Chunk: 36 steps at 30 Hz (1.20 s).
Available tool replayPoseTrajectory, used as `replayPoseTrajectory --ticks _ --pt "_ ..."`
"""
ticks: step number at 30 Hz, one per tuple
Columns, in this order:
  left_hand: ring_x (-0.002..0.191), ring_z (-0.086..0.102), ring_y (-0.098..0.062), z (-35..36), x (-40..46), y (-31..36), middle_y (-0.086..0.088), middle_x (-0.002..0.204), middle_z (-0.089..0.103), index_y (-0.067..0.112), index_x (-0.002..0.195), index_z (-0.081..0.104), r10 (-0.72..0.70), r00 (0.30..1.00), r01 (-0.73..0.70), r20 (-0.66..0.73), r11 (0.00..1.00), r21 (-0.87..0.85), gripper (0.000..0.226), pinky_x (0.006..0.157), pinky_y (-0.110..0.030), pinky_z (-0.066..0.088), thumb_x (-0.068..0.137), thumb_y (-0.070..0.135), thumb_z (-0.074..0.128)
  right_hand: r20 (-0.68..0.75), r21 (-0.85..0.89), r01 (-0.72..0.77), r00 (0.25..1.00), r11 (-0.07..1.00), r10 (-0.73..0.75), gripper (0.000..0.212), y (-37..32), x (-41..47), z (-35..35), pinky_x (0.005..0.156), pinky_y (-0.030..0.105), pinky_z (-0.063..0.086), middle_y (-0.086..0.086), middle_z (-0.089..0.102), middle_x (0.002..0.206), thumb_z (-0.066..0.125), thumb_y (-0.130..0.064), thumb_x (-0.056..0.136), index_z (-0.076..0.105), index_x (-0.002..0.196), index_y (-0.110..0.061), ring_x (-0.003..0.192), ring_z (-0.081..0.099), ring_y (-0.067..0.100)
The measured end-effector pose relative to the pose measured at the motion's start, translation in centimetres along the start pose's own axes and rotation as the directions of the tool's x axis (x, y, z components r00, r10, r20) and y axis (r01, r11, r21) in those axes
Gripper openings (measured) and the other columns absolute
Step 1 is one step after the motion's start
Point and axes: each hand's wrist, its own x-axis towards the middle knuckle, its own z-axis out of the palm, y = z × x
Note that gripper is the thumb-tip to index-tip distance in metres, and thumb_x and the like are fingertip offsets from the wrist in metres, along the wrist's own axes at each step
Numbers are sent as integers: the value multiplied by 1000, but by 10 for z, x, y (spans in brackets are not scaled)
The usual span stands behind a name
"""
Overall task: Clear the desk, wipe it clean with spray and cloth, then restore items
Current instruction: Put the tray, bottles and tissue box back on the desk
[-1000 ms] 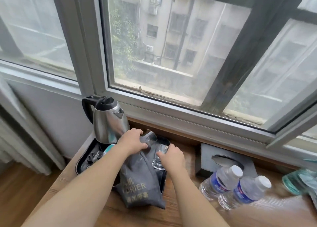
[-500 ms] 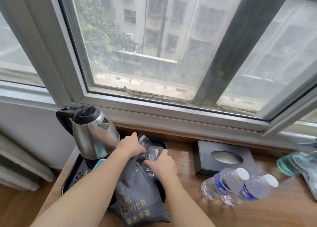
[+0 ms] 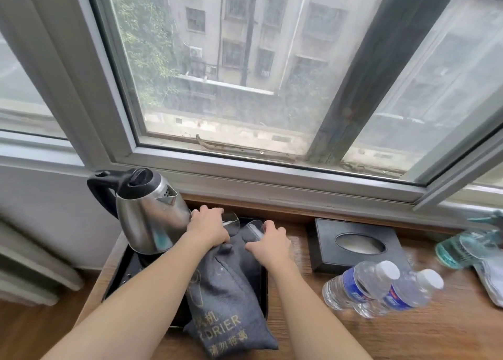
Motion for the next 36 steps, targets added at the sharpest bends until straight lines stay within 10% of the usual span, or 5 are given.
replayPoseTrajectory --ticks 13,36 --pt "123 41 -36 -6 3 13 -9 129 50 21 133 49 96 994 -81 -61 974 212 65 99 -41 43 73 31 72 -45 -243 194 976 950 -211 68 -11 24 -1 94 38 46 7 52 134 79 -37 79 41 133 -20 127 45 30" --pt "131 41 -26 4 -15 -5 -3 142 52 19 148 36 157 968 -196 -198 961 -197 98 107 -36 36 68 46 85 -117 -104 249 958 963 -261 92 -6 12 8 107 39 40 11 38 146 78 -50 84 28 153 -15 133 40 31"
